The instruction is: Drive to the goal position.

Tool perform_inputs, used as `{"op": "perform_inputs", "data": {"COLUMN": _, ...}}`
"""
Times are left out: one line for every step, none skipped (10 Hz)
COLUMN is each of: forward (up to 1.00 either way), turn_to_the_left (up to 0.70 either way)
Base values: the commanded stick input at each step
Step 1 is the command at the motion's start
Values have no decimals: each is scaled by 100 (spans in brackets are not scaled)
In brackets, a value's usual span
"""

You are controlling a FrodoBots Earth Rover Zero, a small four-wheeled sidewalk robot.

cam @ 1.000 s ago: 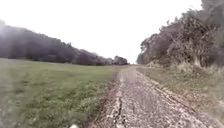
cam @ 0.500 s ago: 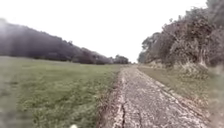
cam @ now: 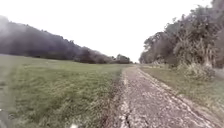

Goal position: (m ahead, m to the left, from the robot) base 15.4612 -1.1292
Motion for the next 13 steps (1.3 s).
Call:
{"op": "perform_inputs", "data": {"forward": 70, "turn_to_the_left": -2}}
{"op": "perform_inputs", "data": {"forward": 70, "turn_to_the_left": -4}}
{"op": "perform_inputs", "data": {"forward": 70, "turn_to_the_left": -6}}
{"op": "perform_inputs", "data": {"forward": 70, "turn_to_the_left": -34}}
{"op": "perform_inputs", "data": {"forward": 70, "turn_to_the_left": -25}}
{"op": "perform_inputs", "data": {"forward": 70, "turn_to_the_left": -2}}
{"op": "perform_inputs", "data": {"forward": 70, "turn_to_the_left": 0}}
{"op": "perform_inputs", "data": {"forward": 70, "turn_to_the_left": 0}}
{"op": "perform_inputs", "data": {"forward": 70, "turn_to_the_left": 0}}
{"op": "perform_inputs", "data": {"forward": 70, "turn_to_the_left": 0}}
{"op": "perform_inputs", "data": {"forward": 70, "turn_to_the_left": 0}}
{"op": "perform_inputs", "data": {"forward": 70, "turn_to_the_left": 0}}
{"op": "perform_inputs", "data": {"forward": 70, "turn_to_the_left": 0}}
